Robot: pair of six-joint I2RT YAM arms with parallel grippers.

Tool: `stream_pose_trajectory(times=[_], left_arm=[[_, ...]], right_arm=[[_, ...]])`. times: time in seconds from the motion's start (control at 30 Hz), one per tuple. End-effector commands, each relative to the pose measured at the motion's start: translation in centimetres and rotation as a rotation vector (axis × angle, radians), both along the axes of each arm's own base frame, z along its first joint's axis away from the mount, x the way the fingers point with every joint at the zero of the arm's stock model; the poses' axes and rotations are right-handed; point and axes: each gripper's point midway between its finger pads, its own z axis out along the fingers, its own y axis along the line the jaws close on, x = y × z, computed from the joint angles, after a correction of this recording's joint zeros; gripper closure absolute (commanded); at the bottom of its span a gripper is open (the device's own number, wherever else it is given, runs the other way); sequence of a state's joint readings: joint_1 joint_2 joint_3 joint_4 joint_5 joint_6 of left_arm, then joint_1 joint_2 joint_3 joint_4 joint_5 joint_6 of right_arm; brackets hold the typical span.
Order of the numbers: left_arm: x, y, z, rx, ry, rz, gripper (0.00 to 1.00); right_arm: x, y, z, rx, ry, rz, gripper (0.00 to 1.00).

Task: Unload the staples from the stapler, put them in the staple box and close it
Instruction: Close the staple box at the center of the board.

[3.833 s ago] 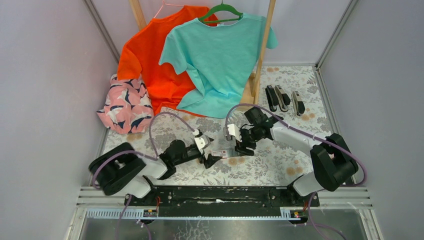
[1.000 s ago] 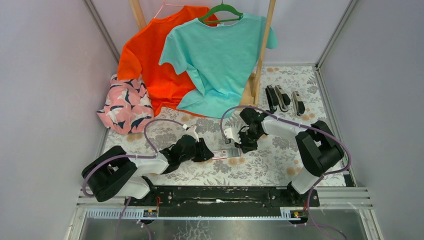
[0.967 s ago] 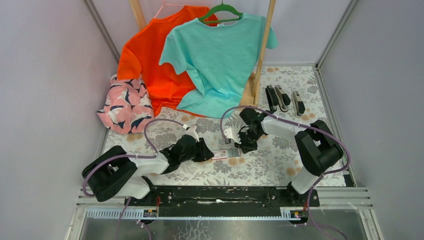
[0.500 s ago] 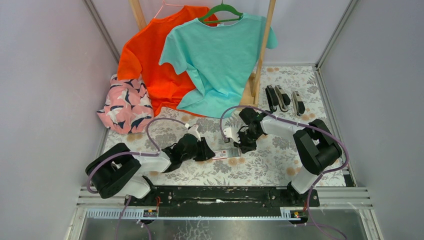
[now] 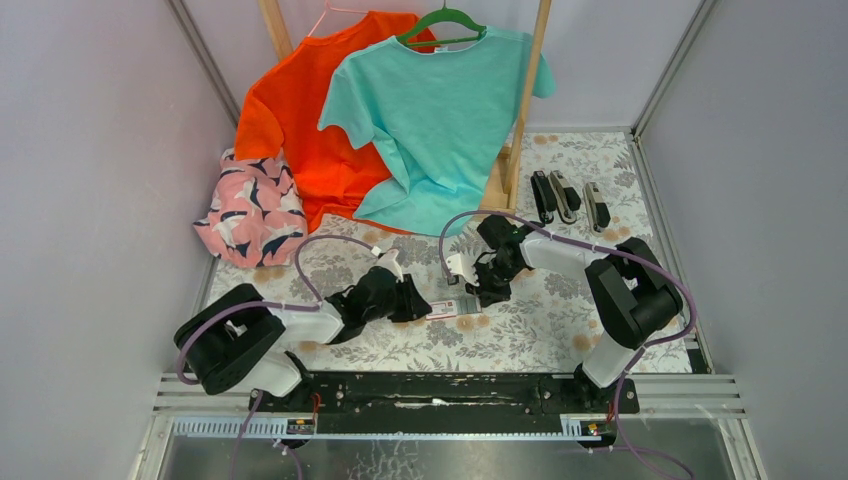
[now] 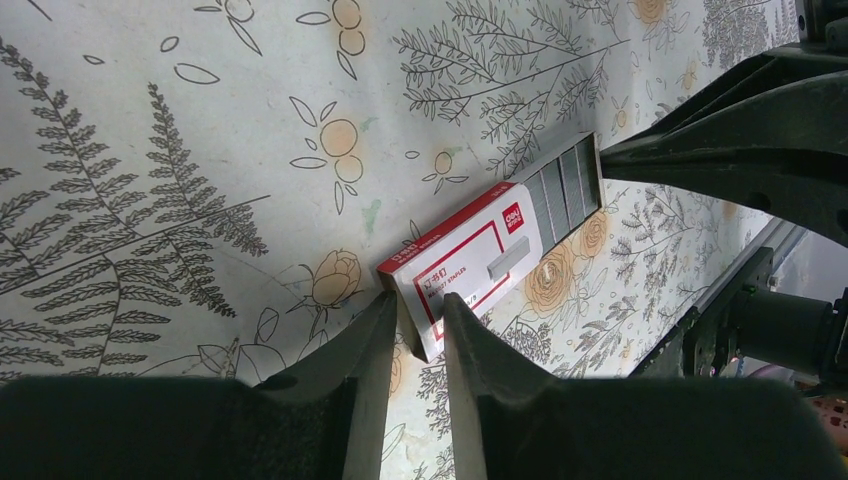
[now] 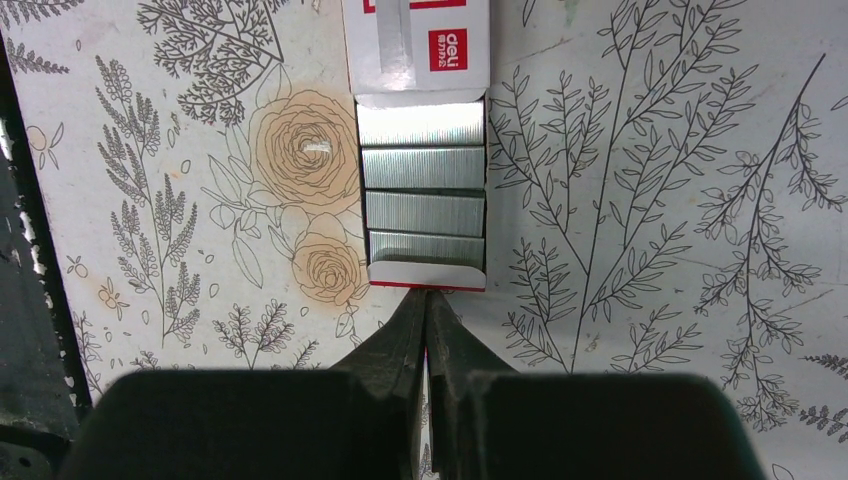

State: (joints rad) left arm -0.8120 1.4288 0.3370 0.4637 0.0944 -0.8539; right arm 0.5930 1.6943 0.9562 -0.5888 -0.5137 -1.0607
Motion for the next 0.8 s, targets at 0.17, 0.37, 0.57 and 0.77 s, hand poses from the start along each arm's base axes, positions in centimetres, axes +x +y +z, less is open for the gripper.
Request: stream_pose_trajectory(times=[0.17,0.37,0.57,0.77], left_arm=[[-0.37,-0.39,-0.50,0.012,0.012,-0.036,0.69],[-0.34,-0.67,-0.47,0.007,0.013,-0.043,0.69],[-0.42,-0.81,-0.52,0.006,0.017,-0.048,0.69],[-0.39,-1.02,-0.52,0.004,0.019,-0.053,0.69]], right_arm=[[-0.69,0.47,-0.38,0.008,0.030,0.011,0.94],[-0.74,0.64,-0.26,0.016,0.031,0.010,0.94],[-0.69,0.72,-0.21,0.020,0.029,0.009,0.94],[-0.65,0.74,-0.12,0.022,0.026,0.010,0.94]])
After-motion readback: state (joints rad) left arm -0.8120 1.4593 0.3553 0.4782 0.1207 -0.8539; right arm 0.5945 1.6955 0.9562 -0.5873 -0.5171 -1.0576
